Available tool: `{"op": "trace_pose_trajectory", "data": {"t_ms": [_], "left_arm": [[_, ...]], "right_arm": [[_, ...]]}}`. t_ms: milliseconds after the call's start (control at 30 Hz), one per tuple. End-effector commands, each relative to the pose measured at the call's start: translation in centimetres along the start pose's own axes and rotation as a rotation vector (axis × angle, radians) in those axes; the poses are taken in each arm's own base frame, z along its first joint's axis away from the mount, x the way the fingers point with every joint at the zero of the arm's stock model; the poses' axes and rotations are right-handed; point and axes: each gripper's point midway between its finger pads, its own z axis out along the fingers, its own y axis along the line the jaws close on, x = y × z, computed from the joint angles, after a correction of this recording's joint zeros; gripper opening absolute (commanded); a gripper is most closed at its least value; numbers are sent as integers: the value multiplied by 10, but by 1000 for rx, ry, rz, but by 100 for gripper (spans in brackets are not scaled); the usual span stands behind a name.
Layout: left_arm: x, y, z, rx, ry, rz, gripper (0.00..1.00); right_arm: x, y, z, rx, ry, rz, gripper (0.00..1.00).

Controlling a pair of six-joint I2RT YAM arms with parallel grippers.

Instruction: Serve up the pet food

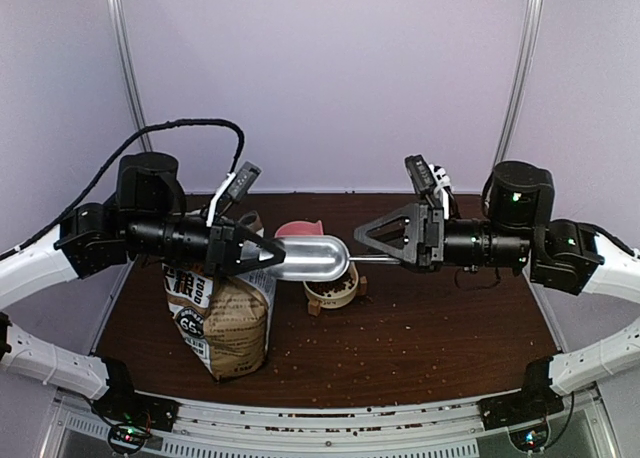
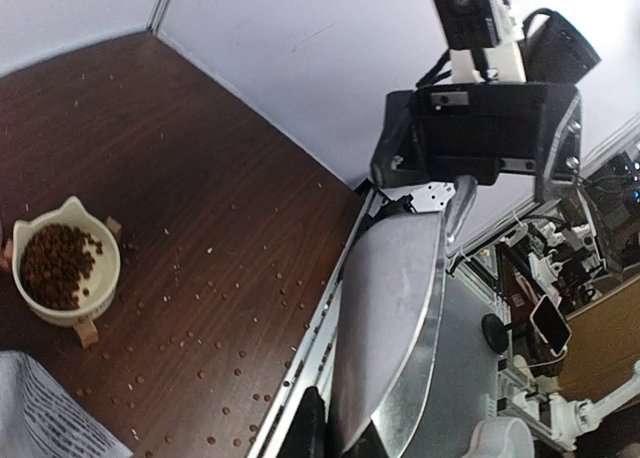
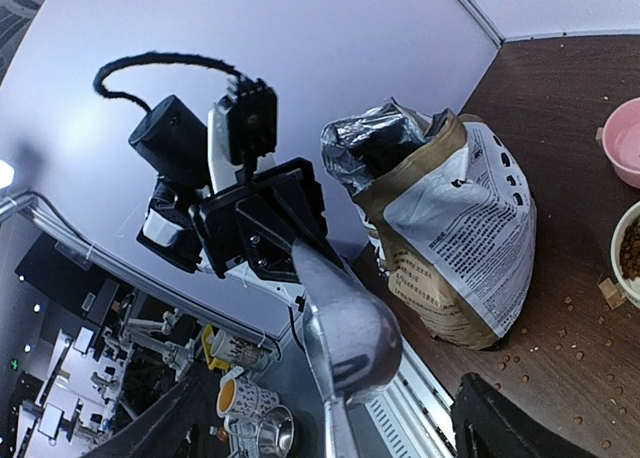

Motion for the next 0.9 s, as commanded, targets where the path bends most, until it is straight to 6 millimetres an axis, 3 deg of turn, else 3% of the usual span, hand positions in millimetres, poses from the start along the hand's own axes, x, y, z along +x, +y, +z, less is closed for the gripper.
{"op": "trace_pose_trajectory", "data": {"t_ms": [0, 467, 667, 767, 867], "left_arm": [[3, -3, -6, 6, -3, -179, 0], [6, 0, -7, 6, -17, -257, 0], [9, -2, -7, 23, -14, -259, 0], [6, -8, -4, 81, -34, -273, 0], [8, -10, -3, 92, -26, -280, 0]], "right_arm": [[10, 19, -3, -72, 72, -139, 85], [24, 22, 21, -79, 123, -138, 54], [22, 19, 23, -63, 108, -138, 52], [21, 17, 23, -56, 101, -135, 61], [21, 17, 24, -60, 99, -127, 59]]}}
